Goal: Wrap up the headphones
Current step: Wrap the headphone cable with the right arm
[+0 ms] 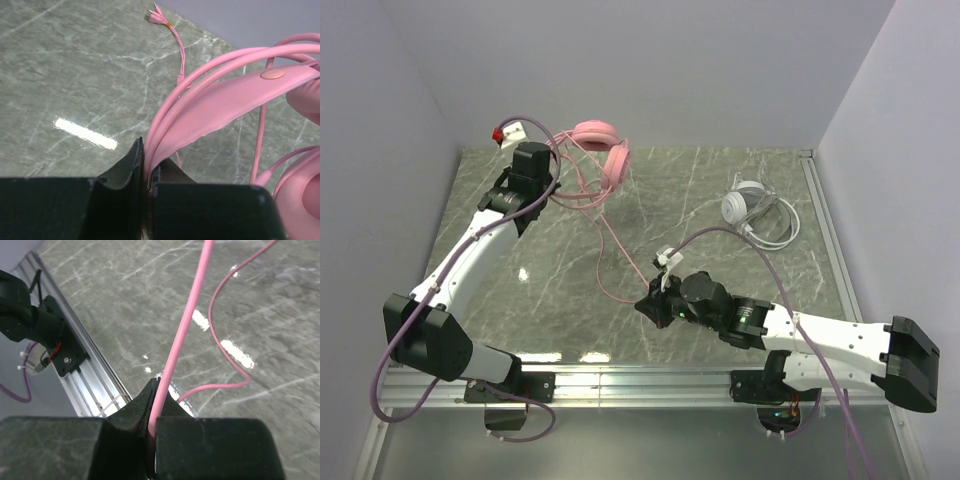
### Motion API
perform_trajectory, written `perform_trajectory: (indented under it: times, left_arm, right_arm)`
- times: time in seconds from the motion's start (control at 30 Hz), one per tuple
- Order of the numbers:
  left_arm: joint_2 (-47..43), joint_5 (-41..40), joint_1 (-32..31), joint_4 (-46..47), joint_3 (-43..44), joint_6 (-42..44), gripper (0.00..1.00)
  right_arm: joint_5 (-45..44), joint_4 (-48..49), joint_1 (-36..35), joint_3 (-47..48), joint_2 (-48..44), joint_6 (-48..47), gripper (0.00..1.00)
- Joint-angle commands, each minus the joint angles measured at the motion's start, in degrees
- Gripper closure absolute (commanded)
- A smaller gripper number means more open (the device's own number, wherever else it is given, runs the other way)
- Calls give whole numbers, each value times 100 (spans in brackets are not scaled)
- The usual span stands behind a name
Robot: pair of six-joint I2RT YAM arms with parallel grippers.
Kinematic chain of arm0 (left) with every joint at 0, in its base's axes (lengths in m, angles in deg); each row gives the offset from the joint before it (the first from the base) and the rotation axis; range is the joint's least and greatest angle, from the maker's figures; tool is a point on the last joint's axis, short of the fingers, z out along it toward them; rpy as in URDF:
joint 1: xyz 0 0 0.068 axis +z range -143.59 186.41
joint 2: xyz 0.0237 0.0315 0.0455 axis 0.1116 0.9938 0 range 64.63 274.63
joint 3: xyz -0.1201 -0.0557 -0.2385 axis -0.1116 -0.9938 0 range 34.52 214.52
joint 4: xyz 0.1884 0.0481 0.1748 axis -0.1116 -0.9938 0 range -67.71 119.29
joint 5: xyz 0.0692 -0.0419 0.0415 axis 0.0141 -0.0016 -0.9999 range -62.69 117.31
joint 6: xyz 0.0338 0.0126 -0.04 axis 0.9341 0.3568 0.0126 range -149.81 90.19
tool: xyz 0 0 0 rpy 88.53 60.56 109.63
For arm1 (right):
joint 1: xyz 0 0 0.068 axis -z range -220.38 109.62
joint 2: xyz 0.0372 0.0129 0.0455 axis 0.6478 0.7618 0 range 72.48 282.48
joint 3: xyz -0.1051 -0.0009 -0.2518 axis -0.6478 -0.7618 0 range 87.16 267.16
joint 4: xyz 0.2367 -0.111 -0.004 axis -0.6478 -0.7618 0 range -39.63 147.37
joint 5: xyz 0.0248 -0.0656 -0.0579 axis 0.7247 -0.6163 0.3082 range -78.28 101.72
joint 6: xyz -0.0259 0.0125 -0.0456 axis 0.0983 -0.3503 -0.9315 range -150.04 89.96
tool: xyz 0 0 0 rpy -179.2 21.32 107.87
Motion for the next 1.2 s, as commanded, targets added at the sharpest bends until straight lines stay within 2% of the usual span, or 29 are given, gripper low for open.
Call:
perform_trajectory:
  times: [0.0, 0.07, 0.27, 0.47, 0.5, 0.57, 0.67, 0.7, 0.8, 1.03, 1.17]
  left_arm:
    - [-267, -674, 143, 1269, 168, -29, 100]
    - [-266, -693, 143, 1365, 142, 111, 100]
    - [-556, -351, 73, 2112, -446, 1393, 100]
    - [-530, -683, -375, 2542, -746, 3300, 100]
    - [-521, -710, -506, 2578, -842, 3842, 100]
    - [-512, -684, -665, 2710, -939, 4241, 100]
    - [-600, -246, -788, 2702, -1132, 4969, 100]
    - [-679, 225, -815, 2667, -1237, 5129, 100]
    - [-785, 956, -955, 2492, -1439, 5847, 100]
    - [-548, 775, -1360, 2008, -1440, 6571, 100]
    - [-609, 933, -1570, 1955, -1528, 6791, 100]
  right_arm:
    - [-139, -986, -106, 361, -235, -57, 100]
    - [-174, -1240, -106, 414, -306, -74, 100]
    - [-875, -2250, -97, 958, -359, -364, 100]
    - [-1798, -2841, -36, 1582, -227, -742, 100]
    - [-1948, -2955, -27, 1739, -201, -821, 100]
    - [-2298, -3113, -1, 1898, -95, -874, 100]
    - [-2668, -3202, 70, 2145, 10, -1032, 100]
    - [-2687, -3193, 113, 2224, 28, -1128, 100]
    - [-2688, -3062, 368, 2312, 11, -1322, 100]
    - [-2459, -2912, 1027, 2488, -77, -1568, 100]
    - [-2538, -2973, 1309, 2558, -16, -1630, 100]
